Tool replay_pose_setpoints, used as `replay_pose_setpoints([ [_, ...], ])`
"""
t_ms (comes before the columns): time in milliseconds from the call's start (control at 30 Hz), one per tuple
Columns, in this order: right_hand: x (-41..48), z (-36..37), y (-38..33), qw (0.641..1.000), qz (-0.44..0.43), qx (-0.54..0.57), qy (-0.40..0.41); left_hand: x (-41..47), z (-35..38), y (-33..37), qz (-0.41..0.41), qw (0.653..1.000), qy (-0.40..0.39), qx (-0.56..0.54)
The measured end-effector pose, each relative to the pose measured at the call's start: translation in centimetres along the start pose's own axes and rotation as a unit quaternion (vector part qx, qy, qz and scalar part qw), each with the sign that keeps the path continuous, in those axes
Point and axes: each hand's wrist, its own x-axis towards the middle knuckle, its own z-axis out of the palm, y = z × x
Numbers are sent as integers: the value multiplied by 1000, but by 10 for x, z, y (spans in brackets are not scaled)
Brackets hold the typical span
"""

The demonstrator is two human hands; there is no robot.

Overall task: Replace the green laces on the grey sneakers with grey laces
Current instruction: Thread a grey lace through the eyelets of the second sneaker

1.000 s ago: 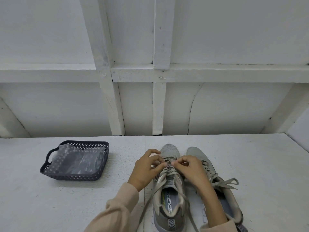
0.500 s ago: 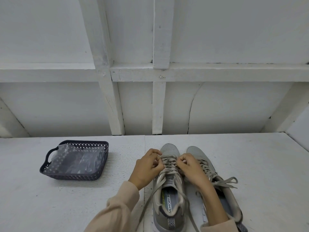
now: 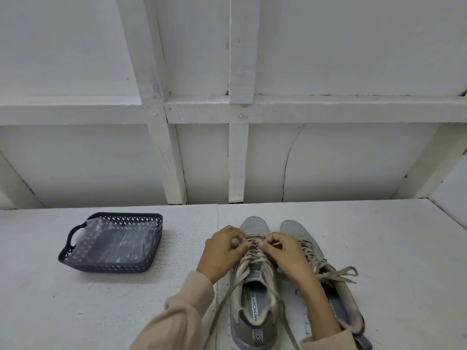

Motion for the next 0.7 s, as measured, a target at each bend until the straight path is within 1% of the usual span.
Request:
replay_pose_setpoints([
  [67,1,1,1,1000,6,22,6,-3,0,-4,-8,1000,14,-23],
  [167,2,3,4,998,19,45,36,-9,0,-11,-21,997,27,-75],
  [267,0,6,5,996,34,57,63,-13,2,-12,-21,996,33,-77],
  [467,-2,7,5,992,35,90,81,-16,6,-15,-33,992,38,-113],
  [533,-3,8,6,992,40,88,80,-16,7,-16,-34,992,40,-118],
  [600,-2,7,6,994,36,64,82,-15,5,-17,-33,991,39,-124],
  [700,-4,3,4,997,3,13,74,-13,0,-13,-8,991,20,-132],
])
